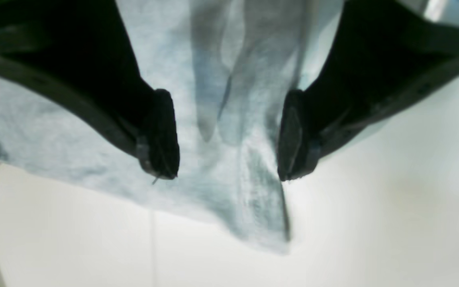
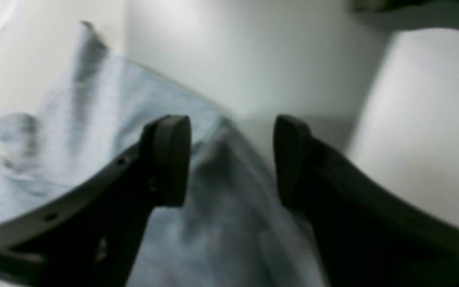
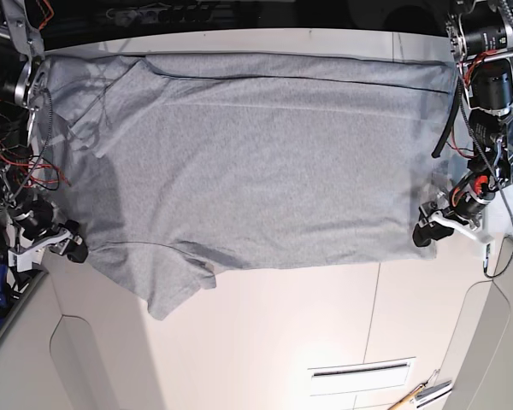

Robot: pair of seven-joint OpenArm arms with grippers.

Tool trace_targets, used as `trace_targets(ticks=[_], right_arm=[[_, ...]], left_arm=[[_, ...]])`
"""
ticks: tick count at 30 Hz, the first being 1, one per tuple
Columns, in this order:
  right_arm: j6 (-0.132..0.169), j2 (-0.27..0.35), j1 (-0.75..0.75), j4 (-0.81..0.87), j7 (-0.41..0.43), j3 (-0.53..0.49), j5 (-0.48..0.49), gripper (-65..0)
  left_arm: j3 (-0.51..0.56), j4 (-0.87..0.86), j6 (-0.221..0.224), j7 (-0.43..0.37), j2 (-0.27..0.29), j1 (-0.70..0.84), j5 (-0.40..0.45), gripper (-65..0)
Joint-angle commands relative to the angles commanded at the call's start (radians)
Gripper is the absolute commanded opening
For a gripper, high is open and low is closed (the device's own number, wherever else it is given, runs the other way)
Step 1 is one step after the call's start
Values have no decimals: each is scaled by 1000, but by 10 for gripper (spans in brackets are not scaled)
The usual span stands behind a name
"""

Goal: Fold the T-shirt properly
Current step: 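Release the shoulder edge and move both grippers to the hem, then grasp the hem with both grippers and fold it toward the collar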

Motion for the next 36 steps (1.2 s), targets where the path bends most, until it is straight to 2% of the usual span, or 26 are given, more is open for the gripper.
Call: trace_targets(ticks=[4, 5, 6, 7, 9, 10, 11, 14, 19, 22, 27, 30, 36], right_arm=[[6, -42, 0, 0, 0, 0, -40, -321], [6, -46, 0, 0, 0, 0, -53, -337], [6, -47, 0, 1, 0, 0, -68, -382], [6, -46, 0, 3, 0, 0, -83, -449], [7, -46, 0, 13, 0, 0, -108, -608], [7, -46, 0, 19, 0, 0, -108, -650], [7, -45, 0, 28, 0, 0, -108, -650], [11, -38, 3, 73, -65, 0, -93, -650], [14, -3, 3, 260, -338, 0, 60, -650], [15, 48, 0, 338, -416, 0, 137, -650], [26, 139, -83, 420, -509, 0, 313, -650], [26, 178, -175, 512, -520, 0, 389, -650], [23, 224, -383, 732, -524, 3, 413, -650]], left_arm=[[0, 0, 0, 0, 22, 0, 25, -230], [0, 0, 0, 0, 21, 0, 29, -237], [0, 0, 1, 0, 21, -3, 34, -272], [0, 0, 0, 0, 20, -4, 39, -332], [0, 0, 0, 1, 19, -13, 39, -522], [0, 0, 0, 2, 18, -20, 40, -615], [0, 0, 0, 5, 18, -31, 40, -650], [0, 3, 0, 43, 13, -75, 39, -650], [0, 119, -13, 164, -31, -78, 35, -650], [0, 233, -13, 224, -62, -42, 4, -650], [-1, 454, -27, 263, -98, 94, -10, -650], [-1, 547, -27, 264, -117, 167, -10, -650], [-1, 652, -27, 267, -121, 280, -6, -650]])
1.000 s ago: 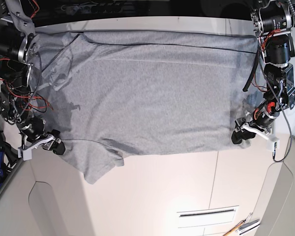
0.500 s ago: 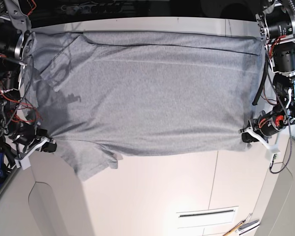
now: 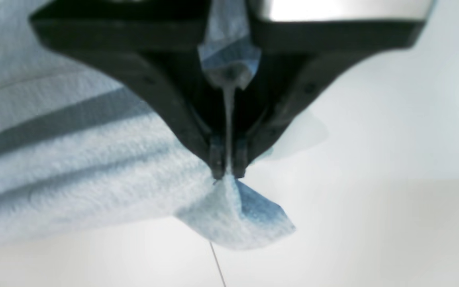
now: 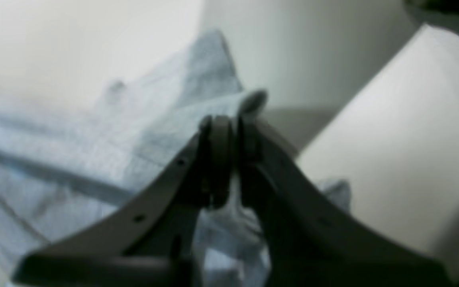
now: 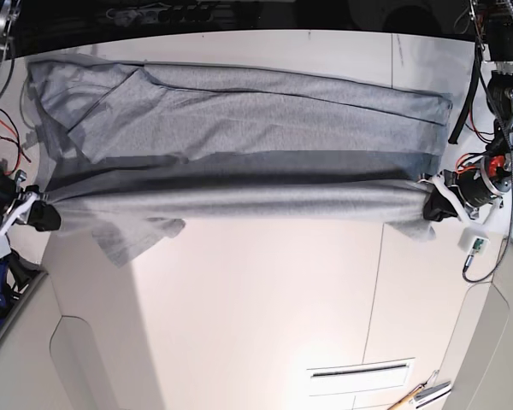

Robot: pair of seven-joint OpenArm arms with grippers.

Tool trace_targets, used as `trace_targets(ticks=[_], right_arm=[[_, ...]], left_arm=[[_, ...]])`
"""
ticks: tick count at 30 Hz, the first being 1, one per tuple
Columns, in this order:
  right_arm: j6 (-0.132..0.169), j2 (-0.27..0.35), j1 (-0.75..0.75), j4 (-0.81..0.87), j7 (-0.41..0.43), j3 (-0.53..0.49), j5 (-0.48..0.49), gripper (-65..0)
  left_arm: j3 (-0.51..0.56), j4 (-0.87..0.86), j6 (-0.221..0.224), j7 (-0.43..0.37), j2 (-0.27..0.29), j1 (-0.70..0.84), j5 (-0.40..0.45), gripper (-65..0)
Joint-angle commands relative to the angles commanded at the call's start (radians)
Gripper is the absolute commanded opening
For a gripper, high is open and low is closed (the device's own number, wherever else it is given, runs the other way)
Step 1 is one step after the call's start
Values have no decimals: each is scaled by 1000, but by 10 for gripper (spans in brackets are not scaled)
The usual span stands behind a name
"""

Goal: Fold the T-shirt properly
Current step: 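Grasp the hem with both grippers and fold it toward the collar, then regrasp the folded shirt's end with the right gripper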

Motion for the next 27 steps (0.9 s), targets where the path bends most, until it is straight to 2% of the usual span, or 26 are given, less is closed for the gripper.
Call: trace_targets(ticks=[6, 9, 10, 11, 13, 15, 16, 17, 21, 24, 27], right_arm=[[-1, -1, -177, 69, 7, 7, -6, -650], [-1, -3, -260, 69, 84, 7, -18, -650], [-3, -8, -278, 68, 119, 7, -56, -650], [-18, -17, -290, 68, 149, 7, -94, -650], [-25, -27, -298, 68, 169, 7, -121, -650], [-27, -29, -295, 68, 169, 7, -116, -462], [-27, -29, -292, 68, 168, 12, -116, -394], [-27, -29, -291, 69, 169, 21, -113, -362], [-27, -36, -287, 117, 171, 125, -38, -361], [-27, -76, -236, 149, 192, 220, -37, -361], [-27, -112, -147, 145, 211, 228, -86, -361]], left_arm=[[0, 14, 0, 0, -2, 86, 107, -650], [0, 14, 1, -5, -2, 121, 108, -650], [0, 14, 1, -14, -1, 126, 109, -650], [0, 14, 6, -19, 0, 128, 109, -650], [0, 14, 38, -32, 1, 127, 108, -650], [0, 14, 51, -39, 1, 127, 108, -650], [0, 14, 50, -39, 2, 127, 108, -650], [0, 14, 50, -38, 1, 127, 108, -650], [0, 14, 49, -38, 1, 128, 109, -650], [0, 14, 50, -38, 2, 128, 108, -650], [0, 14, 49, -37, 2, 128, 108, -650]])
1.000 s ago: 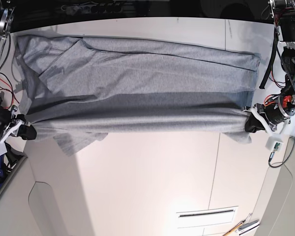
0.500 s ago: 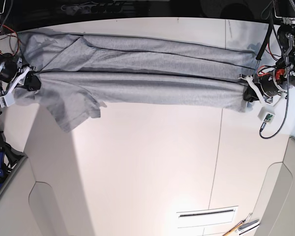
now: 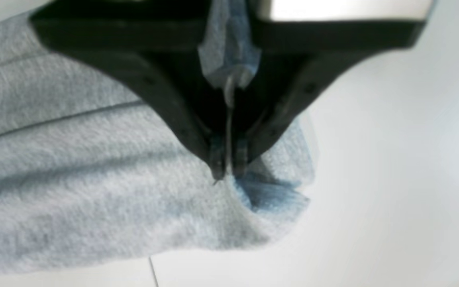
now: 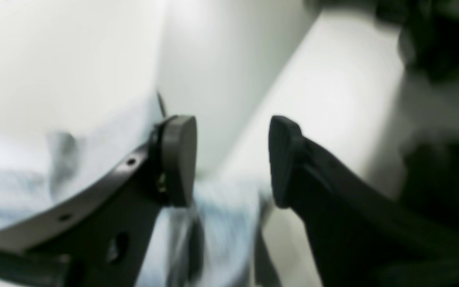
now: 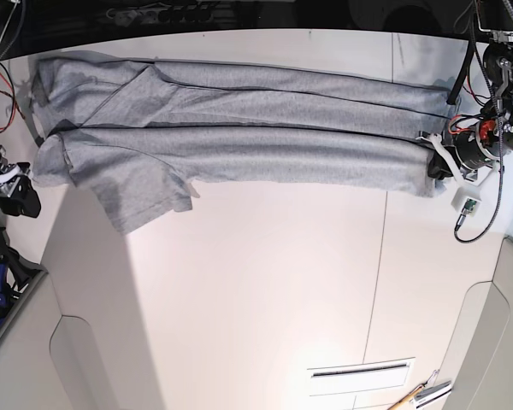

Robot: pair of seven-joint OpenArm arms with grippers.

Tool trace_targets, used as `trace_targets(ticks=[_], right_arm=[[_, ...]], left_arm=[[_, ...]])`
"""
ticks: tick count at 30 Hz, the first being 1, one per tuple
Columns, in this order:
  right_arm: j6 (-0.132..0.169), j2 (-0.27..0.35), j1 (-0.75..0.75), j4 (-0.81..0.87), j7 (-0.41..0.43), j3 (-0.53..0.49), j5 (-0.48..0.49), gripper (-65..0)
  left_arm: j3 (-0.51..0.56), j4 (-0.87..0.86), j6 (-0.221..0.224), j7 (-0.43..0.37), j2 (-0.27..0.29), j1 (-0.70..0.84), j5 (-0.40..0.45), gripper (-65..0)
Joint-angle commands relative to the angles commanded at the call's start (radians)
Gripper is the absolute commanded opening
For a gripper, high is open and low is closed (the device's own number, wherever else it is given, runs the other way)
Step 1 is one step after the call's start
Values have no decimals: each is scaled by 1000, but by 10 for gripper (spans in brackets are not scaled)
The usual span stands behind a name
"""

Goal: Fold the T-shirt properly
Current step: 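Regrasp the folded shirt's end with the right gripper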

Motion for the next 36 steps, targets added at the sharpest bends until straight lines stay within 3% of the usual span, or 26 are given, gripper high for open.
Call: trace_targets(ticks=[5, 11, 18, 27, 29, 32, 33, 36], right_arm=[[0, -63, 124, -104, 36, -24, -92, -361], [2, -78, 195, -312, 72, -193, -128, -361], [2, -116, 195, -321, 66, -340, -129, -361], [4, -193, 192, -320, 20, -362, -128, -362], [5, -193, 193, -317, 21, -362, -128, -406], [4, -193, 193, -311, 20, -362, -127, -615], [4, -193, 193, -308, 20, -362, -119, -650], [5, -193, 193, -283, 4, -355, -87, -650]], left_arm=[[0, 0, 0, 0, 0, 0, -7, -650], [0, 0, 0, 1, 0, 0, -19, -650], [0, 0, 0, 0, 0, 0, -27, -650], [0, 0, 0, 16, 0, 0, -53, -650], [0, 0, 0, 17, 0, 0, -53, -650], [0, 0, 0, 16, 0, 0, -56, -650], [0, 0, 0, 16, 0, 0, -63, -650], [0, 0, 1, 19, 0, 0, -85, -650]])
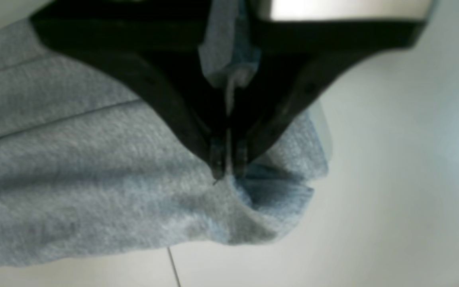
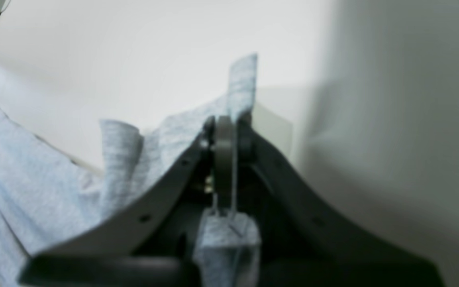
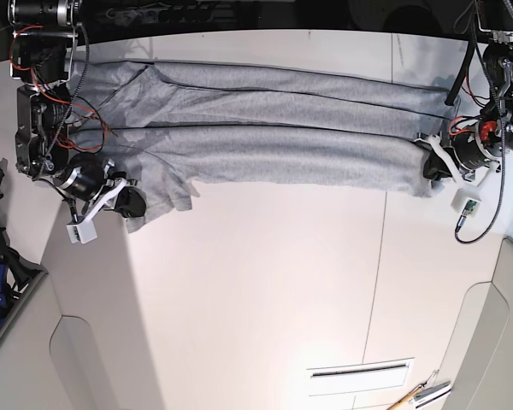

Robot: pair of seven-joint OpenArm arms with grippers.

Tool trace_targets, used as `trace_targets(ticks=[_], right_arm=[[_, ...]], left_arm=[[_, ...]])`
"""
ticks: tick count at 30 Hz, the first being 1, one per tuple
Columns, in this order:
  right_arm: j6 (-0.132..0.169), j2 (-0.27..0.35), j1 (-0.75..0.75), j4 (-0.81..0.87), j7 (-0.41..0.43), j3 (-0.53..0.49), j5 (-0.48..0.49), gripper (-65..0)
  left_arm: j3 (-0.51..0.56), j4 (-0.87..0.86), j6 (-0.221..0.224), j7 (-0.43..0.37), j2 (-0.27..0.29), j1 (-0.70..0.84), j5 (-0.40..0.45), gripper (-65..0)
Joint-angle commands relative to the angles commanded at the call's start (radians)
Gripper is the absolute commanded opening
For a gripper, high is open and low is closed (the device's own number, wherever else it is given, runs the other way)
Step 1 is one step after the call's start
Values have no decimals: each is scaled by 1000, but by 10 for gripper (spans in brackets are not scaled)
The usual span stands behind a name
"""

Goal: Fold the T-shirt properly
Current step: 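Regrasp the folded shirt's end with the right gripper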

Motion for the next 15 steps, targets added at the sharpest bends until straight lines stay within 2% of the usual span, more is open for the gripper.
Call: trace_targets(ticks=[2, 5, 7, 11, 15], right_arm=[[0, 0, 0, 43, -53, 14, 44, -650], [0, 0, -4, 145, -167, 58, 91, -650], [8, 0, -19, 227, -216, 100, 116, -650], [7, 3, -107, 390, -276, 189, 175, -650], [8, 3, -225, 508, -290, 269, 216, -650]], left_arm=[[0, 0, 3, 8, 0, 0, -2, -650], [0, 0, 45, 11, -1, 0, 0, -650], [0, 0, 48, 11, -1, 0, 2, -650], [0, 5, 48, 40, -1, 0, 0, -650], [0, 52, 48, 79, -1, 3, -5, -650]])
